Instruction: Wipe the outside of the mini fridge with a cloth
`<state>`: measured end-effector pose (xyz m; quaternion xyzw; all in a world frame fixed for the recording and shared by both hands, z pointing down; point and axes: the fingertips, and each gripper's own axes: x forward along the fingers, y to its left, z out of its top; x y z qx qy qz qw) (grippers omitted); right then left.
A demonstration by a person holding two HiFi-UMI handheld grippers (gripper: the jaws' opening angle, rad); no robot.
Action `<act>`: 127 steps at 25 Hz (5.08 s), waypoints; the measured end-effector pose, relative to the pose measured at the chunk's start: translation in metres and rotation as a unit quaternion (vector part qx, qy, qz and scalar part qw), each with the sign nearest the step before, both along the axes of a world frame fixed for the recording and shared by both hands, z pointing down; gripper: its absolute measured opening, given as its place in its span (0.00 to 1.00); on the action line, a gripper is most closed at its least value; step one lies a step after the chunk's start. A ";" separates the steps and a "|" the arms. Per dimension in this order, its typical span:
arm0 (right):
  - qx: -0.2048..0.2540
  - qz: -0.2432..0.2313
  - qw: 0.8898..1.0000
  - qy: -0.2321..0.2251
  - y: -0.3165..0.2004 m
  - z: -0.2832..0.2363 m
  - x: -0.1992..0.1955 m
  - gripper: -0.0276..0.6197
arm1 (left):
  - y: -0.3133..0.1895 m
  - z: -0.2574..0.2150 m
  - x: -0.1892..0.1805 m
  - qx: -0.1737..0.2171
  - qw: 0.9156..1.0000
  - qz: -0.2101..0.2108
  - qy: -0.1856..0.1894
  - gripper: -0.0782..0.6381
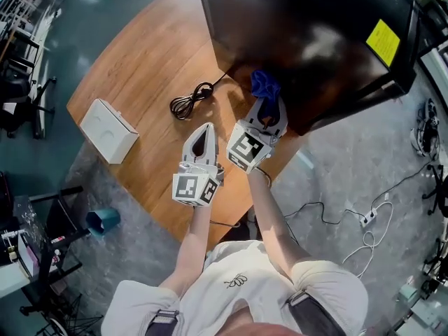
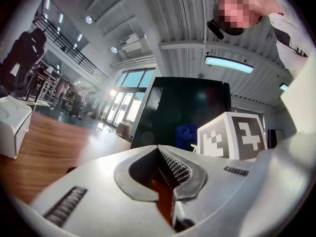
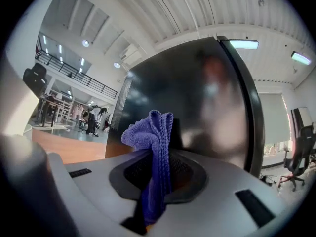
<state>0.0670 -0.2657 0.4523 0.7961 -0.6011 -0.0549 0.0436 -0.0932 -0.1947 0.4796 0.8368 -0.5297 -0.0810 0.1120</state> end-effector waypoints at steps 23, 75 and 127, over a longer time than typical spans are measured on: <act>0.006 0.036 0.999 0.004 0.106 -0.020 0.115 0.14 | 0.056 -0.030 0.085 0.027 0.999 0.044 -0.009 0.12; -0.057 -0.105 0.992 -0.037 -0.157 0.112 -0.155 0.14 | -0.023 0.065 -0.116 -0.037 0.996 -0.076 0.004 0.12; -0.076 0.009 0.994 -0.080 0.074 0.110 0.084 0.14 | 0.123 0.027 0.026 0.002 0.998 -0.065 -0.007 0.12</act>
